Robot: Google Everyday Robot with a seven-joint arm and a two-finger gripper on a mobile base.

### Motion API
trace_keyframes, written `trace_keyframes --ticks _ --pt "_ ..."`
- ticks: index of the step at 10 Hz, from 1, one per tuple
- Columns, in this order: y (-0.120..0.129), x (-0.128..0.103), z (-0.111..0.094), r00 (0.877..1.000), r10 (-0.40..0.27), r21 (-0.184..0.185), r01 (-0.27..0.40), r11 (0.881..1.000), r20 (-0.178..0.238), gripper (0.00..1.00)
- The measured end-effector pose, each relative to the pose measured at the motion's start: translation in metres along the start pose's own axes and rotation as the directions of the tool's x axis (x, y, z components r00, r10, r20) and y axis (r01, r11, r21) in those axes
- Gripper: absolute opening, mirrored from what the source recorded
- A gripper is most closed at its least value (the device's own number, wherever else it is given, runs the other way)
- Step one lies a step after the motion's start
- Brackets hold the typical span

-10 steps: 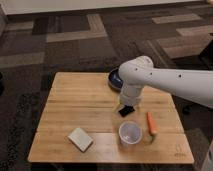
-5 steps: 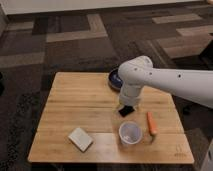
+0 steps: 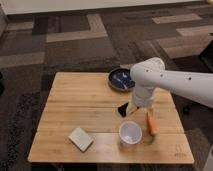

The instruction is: Place the pepper in the ceramic bowl

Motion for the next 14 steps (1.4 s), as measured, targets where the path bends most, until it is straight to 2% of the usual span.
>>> trace_keyframes --ticks 3,8,10,14 --pt "-0.025 0.005 0.014 0.998 -0.056 0.044 0.056 0.997 0.003 0.65" --pt "-0.06 0.006 0.04 0.999 -0.034 0.073 0.034 0.997 0.005 0.65" --pt "-0.063 -0.001 0.05 0.999 -0.033 0.059 0.031 0.998 0.034 0.65" --pt "-0.061 -0.013 0.071 0.995 -0.014 0.005 0.014 1.0 0.096 0.65"
